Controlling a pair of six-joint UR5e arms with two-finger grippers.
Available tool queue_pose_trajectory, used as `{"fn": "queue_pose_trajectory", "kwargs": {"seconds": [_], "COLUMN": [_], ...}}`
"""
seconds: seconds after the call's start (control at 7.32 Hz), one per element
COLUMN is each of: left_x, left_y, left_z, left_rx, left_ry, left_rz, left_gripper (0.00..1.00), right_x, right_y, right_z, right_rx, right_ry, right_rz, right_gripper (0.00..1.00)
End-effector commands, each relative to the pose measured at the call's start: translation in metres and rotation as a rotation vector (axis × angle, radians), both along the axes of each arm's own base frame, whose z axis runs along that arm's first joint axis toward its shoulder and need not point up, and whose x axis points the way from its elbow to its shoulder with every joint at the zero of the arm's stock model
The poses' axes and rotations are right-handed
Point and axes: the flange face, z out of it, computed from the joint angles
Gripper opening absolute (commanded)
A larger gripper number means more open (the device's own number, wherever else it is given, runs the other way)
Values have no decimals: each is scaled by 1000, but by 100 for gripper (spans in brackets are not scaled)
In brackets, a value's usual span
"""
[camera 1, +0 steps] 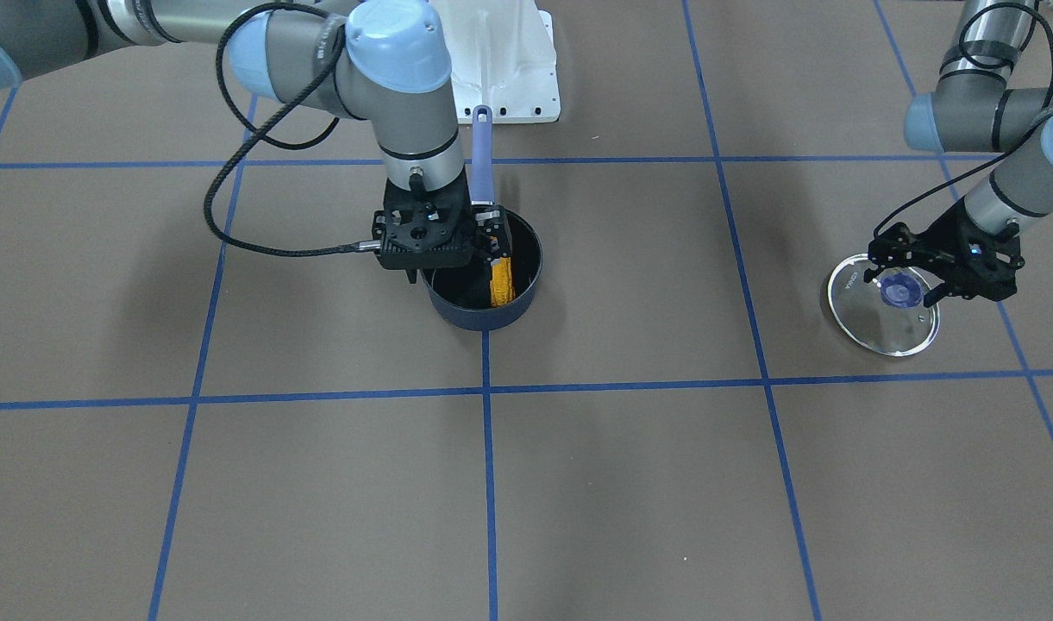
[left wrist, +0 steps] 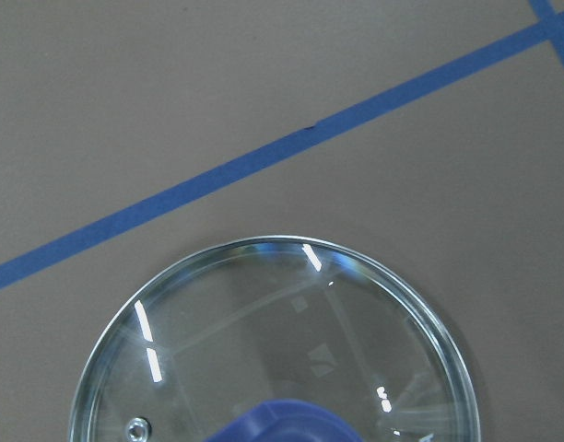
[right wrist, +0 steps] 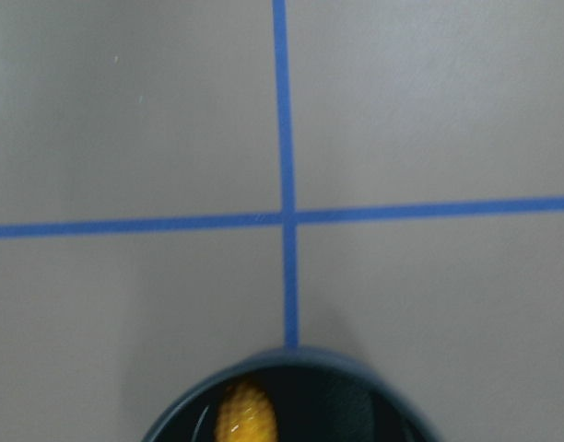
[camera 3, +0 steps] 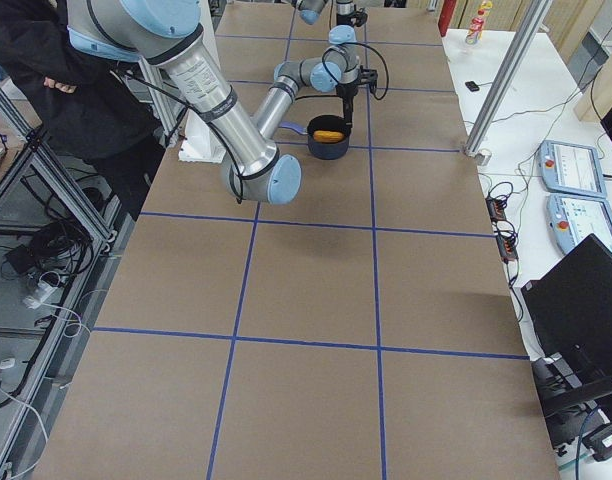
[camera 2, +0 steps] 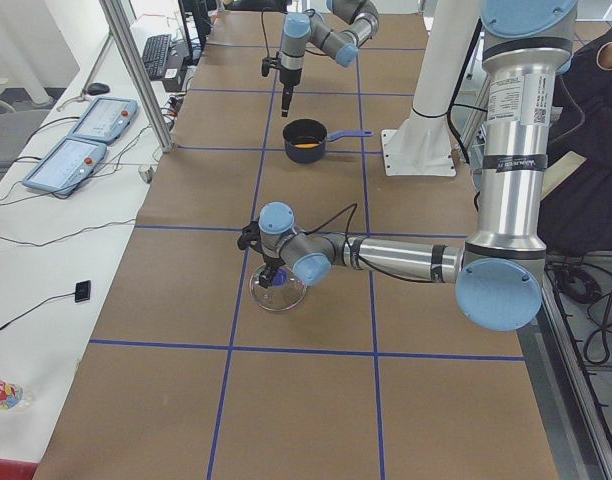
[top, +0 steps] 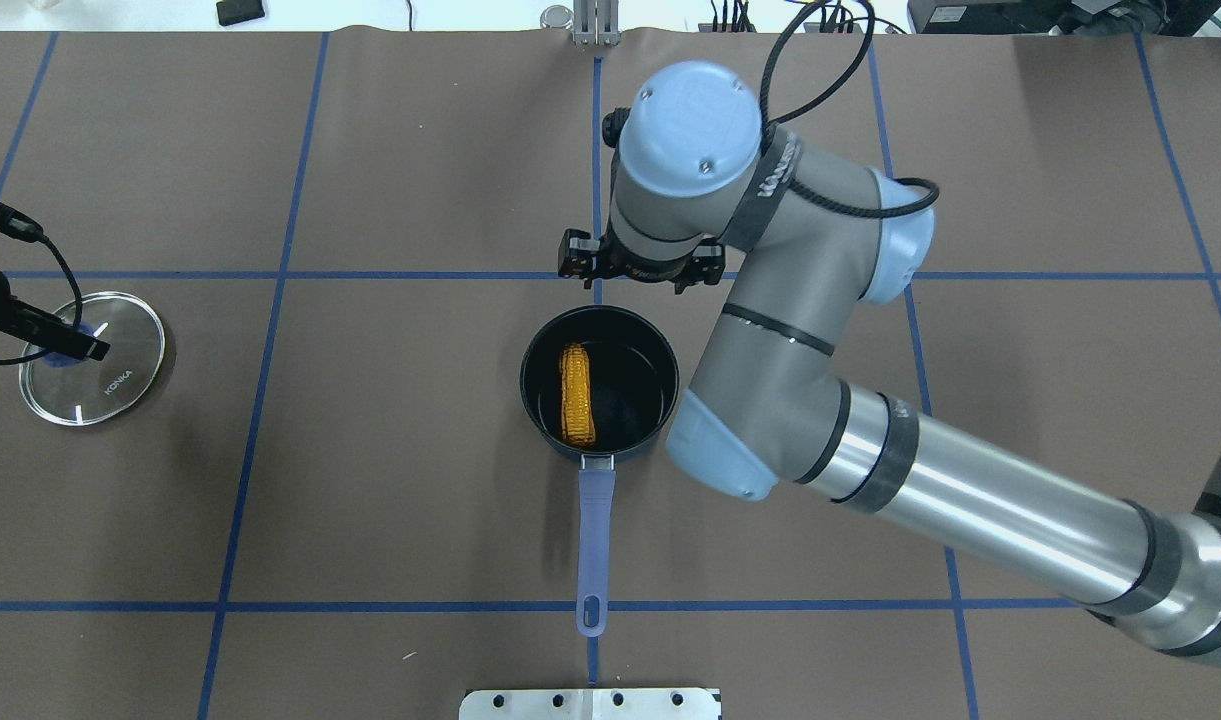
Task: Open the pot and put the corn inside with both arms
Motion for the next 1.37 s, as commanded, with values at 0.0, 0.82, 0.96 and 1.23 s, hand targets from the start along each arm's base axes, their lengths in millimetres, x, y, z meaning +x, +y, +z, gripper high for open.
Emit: {"fn": "queue_pose_trajectory", "kwargs": {"seconds": [0.0,0.82,0.96,1.23], "left_x": [-38,-181,-205,-228], "left_y": [-33,-96,-109,-124], "left_z": [-17,27,46,58], "left_rx": [19,35,39,31], "left_ry": [-2,-87,-88,-60], "left_rz": [1,-22,-18,-25], "left_gripper": [97,97,97,97], "right_x": [110,336,373,415], "right_y": [-59,-110,-106,-89], "right_z": [60,236,262,317], "right_rx": [43,43,40,-5], "right_ry": [19,81,68,78], "right_rz": [-45,-118,-125,-121], "right_gripper": [100,100,100,100]}}
